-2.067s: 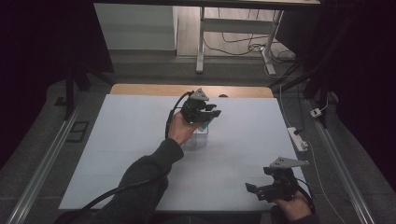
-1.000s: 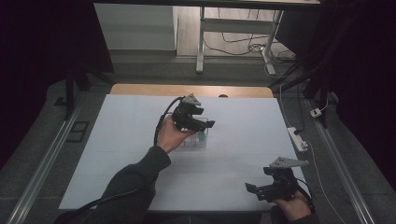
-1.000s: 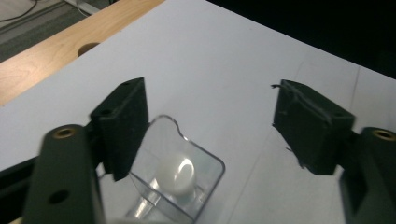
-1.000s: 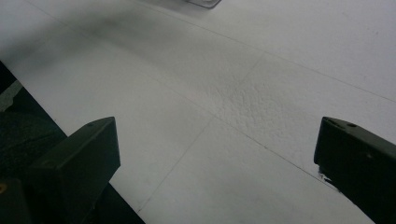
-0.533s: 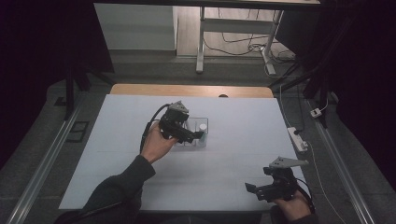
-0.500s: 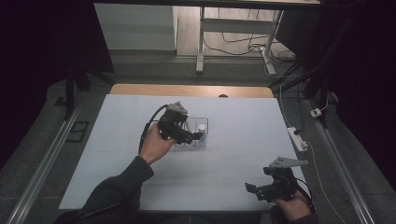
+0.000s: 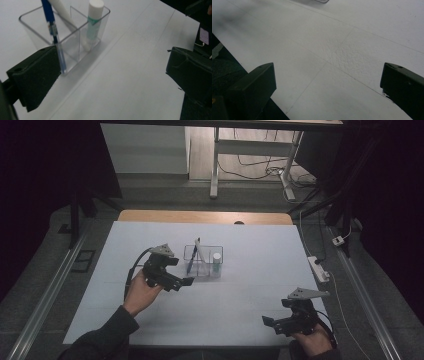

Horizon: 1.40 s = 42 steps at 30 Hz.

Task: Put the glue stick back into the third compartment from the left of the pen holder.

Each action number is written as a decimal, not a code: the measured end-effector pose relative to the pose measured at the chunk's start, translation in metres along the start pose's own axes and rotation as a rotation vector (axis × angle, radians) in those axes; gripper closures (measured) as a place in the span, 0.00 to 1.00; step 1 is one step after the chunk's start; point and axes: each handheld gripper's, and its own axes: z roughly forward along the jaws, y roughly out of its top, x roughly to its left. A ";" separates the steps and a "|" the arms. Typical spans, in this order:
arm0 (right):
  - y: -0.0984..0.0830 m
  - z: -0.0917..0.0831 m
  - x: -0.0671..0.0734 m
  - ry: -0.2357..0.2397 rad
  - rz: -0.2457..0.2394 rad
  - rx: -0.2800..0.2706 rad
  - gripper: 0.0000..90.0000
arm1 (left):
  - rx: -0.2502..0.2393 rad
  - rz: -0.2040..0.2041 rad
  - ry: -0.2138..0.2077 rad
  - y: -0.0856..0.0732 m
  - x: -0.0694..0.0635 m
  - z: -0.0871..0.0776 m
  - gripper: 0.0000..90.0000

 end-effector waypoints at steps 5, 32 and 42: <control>0.001 0.000 0.000 0.004 0.000 0.000 0.00 | -0.026 -0.023 -0.014 -0.017 -0.005 -0.022 0.00; 0.001 0.001 0.000 0.010 -0.006 0.000 0.00 | -0.036 -0.183 0.088 -0.128 -0.018 -0.101 0.00; 0.001 0.001 0.001 0.009 -0.006 0.003 0.00 | -0.051 -0.237 0.147 -0.156 -0.020 -0.126 0.00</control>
